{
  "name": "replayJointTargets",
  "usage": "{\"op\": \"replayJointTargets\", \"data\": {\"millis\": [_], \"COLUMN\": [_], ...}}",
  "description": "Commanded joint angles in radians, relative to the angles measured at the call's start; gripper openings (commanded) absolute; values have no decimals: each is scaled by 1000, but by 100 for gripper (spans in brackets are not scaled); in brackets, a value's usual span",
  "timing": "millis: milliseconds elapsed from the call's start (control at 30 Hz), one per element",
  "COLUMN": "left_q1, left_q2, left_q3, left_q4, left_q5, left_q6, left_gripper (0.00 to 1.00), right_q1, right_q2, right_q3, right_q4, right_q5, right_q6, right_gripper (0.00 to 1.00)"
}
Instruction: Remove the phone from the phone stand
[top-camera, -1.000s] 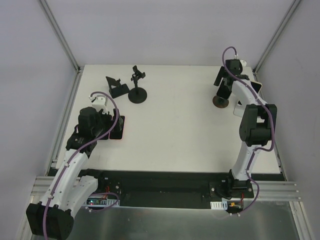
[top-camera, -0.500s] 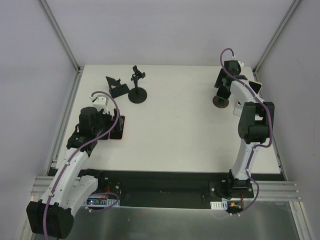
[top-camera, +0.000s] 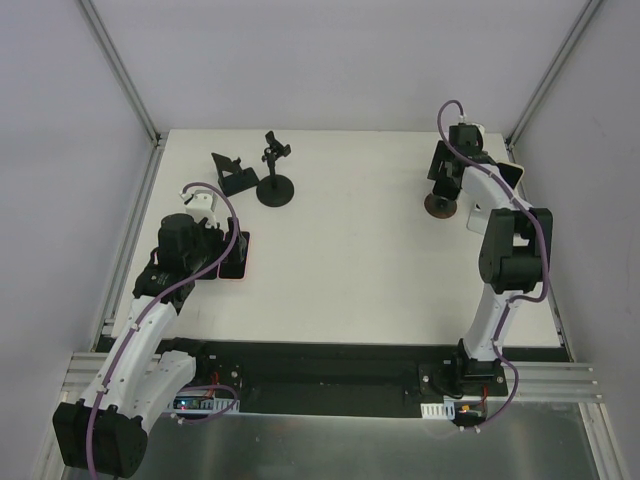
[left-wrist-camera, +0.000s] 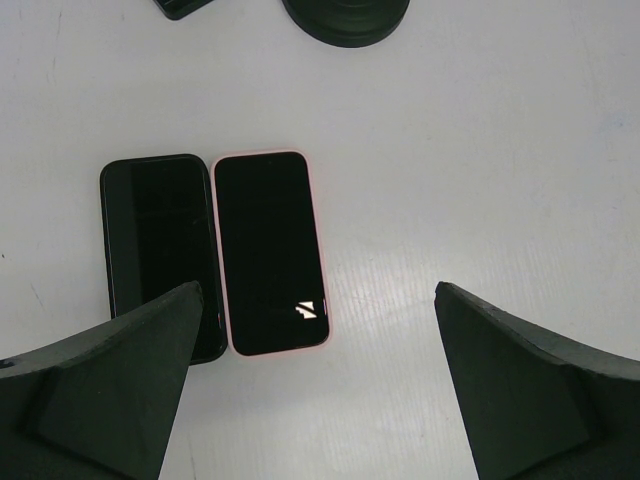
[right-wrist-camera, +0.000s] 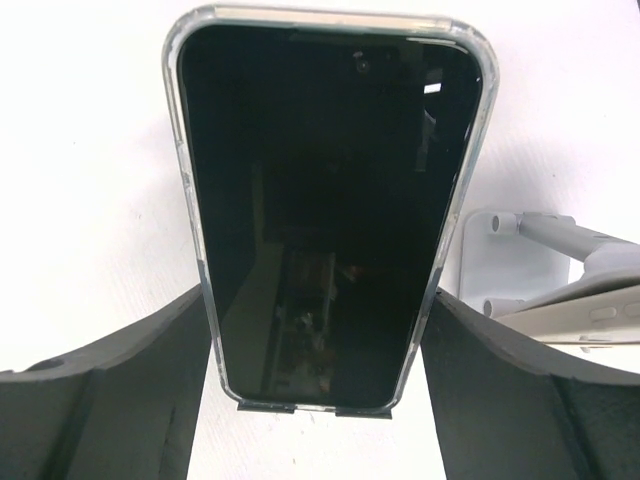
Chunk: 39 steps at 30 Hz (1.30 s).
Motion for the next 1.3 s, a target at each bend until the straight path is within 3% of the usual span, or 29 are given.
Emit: {"op": "replayJointTargets", "data": {"millis": [0, 333, 567, 833, 1267], "left_q1": [1, 1, -1, -33, -160], "left_q2": [-3, -16, -20, 3, 194], "left_q3": [19, 16, 13, 31, 183], "left_q4": [28, 31, 40, 97, 220], "left_q5": [9, 13, 36, 128, 217], "left_q6": [5, 1, -25, -218, -516], "left_gripper": [99, 99, 99, 99, 99], "right_q1": [24, 84, 210, 406, 701], "right_q2": [-138, -247, -347, -464, -534], "right_q3": [-15, -32, -101, -245, -374], "right_q4": [80, 108, 102, 100, 201], "right_q5": [-33, -47, -70, -101, -158], "right_q6": [-67, -130, -119, -17, 137], "right_gripper": [16, 11, 11, 11, 10]}}
